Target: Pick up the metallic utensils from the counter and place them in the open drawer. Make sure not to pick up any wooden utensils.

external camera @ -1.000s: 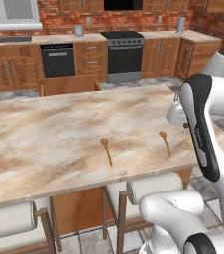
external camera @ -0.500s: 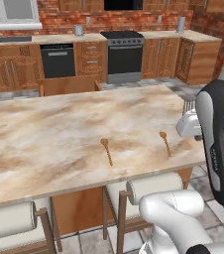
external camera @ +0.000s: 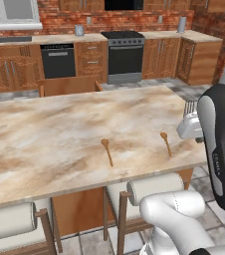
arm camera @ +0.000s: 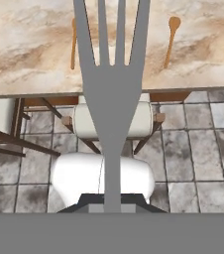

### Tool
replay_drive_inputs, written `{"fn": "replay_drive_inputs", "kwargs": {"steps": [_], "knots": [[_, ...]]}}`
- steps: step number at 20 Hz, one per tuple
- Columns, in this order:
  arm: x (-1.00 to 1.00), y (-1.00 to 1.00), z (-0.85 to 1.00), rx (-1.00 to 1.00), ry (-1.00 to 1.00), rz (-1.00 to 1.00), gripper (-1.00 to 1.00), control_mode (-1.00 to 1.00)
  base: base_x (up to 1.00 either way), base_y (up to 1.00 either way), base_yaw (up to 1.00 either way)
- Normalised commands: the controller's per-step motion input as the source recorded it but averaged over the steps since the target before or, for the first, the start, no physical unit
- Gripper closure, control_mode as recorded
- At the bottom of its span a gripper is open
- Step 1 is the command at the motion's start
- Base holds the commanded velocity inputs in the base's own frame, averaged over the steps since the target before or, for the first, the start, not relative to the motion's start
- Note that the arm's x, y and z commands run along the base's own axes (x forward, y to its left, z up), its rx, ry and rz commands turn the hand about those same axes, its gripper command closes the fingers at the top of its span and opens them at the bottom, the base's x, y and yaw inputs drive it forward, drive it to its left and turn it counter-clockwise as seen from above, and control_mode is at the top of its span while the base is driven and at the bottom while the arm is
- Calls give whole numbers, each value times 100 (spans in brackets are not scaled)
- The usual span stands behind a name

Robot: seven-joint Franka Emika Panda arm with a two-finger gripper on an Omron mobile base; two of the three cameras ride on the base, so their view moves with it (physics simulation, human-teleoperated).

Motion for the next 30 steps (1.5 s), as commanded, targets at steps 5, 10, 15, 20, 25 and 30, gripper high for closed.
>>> {"fn": "replay_drive_inputs", "kwargs": {"steps": [5,10,15,20,25,30], "knots": [[0,0,0,0,0,0,100,-100,0,0,0],[0,0,0,0,0,0,100,100,0,-2,0],[0,0,0,0,0,0,100,100,0,-57,0],[0,0,0,0,0,0,100,100,0,-96,3],[0,0,0,0,0,0,100,100,0,-100,0],[0,0,0,0,0,0,100,100,13,-100,0]]}}
